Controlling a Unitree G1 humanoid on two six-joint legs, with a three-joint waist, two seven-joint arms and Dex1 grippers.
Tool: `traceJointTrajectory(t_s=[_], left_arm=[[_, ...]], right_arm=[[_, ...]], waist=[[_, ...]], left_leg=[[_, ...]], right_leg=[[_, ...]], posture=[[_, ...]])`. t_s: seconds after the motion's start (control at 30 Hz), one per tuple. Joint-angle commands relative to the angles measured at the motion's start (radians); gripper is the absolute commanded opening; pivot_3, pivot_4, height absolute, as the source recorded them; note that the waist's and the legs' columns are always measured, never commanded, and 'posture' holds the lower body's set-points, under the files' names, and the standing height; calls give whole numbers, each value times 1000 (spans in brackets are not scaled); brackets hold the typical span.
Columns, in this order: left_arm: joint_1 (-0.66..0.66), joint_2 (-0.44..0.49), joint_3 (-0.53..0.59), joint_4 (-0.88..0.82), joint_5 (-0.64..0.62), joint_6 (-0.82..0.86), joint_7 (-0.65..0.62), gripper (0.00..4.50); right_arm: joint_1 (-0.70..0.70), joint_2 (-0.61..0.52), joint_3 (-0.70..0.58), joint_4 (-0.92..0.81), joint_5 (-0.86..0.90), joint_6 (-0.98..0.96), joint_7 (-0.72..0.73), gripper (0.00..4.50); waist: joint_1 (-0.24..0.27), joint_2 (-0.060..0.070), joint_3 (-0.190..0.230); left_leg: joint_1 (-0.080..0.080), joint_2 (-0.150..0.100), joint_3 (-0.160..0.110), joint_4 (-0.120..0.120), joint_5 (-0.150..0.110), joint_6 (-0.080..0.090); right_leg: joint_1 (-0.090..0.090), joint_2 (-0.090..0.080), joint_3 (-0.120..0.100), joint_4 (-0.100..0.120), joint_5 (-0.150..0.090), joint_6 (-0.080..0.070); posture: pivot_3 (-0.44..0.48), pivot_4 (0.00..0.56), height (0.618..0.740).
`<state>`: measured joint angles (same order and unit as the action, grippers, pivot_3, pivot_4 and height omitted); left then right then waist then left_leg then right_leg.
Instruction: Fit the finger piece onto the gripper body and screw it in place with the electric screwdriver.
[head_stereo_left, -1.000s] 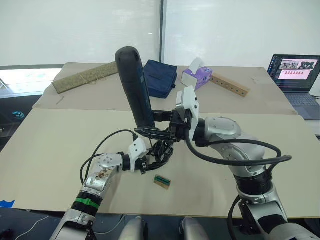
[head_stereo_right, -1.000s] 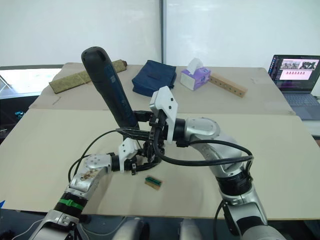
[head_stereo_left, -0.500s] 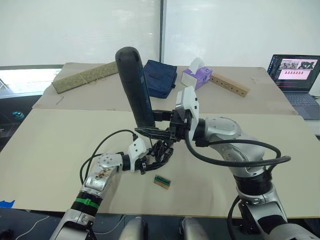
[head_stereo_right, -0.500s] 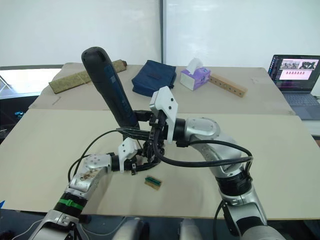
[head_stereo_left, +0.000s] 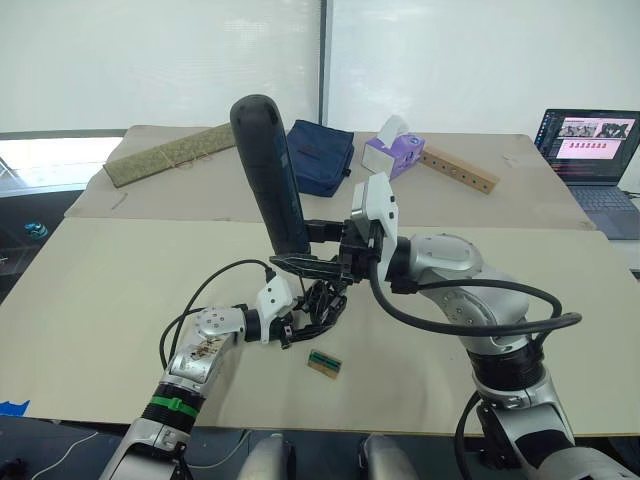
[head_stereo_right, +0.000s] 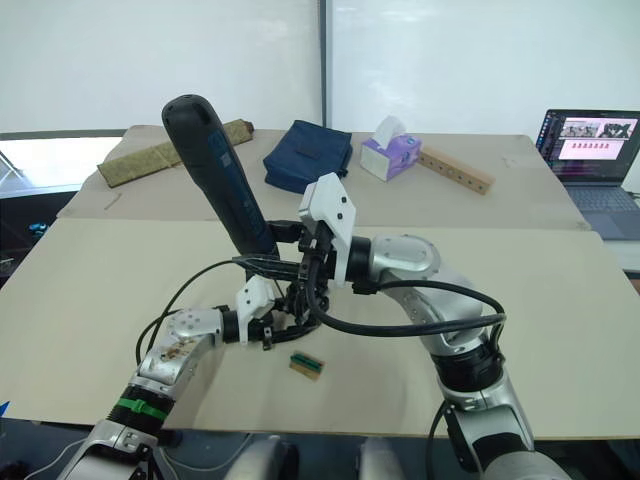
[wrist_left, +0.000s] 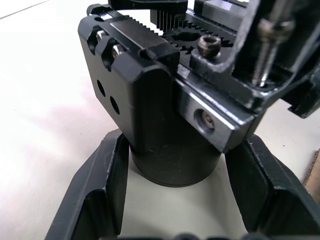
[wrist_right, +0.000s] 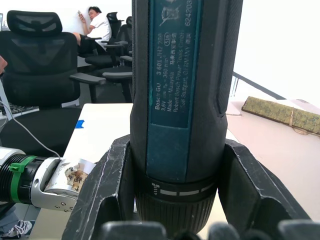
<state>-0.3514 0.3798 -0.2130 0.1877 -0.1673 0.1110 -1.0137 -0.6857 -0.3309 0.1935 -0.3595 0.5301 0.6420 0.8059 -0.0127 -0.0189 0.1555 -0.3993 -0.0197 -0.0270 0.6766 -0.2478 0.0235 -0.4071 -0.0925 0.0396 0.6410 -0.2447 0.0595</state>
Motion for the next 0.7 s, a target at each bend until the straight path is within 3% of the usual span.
traceJointTrajectory(t_s=[0.03,0.7], left_arm=[[30,3,-33,26,12,33,-13,2274],[27,2,-32,54,14,14,-19,2274]], right_arm=[[10,5,-11,-36,9,-39,5,1902],[114,11,-7,22,-23,-140,-2,1902]], waist=[[0,0,0],[0,1,0]], left_leg=[[0,0,0,0,0,0],[2,0,0,0,0,0]], right_leg=[[0,0,0,0,0,0],[2,0,0,0,0,0]], posture=[[0,150,740],[0,150,740]])
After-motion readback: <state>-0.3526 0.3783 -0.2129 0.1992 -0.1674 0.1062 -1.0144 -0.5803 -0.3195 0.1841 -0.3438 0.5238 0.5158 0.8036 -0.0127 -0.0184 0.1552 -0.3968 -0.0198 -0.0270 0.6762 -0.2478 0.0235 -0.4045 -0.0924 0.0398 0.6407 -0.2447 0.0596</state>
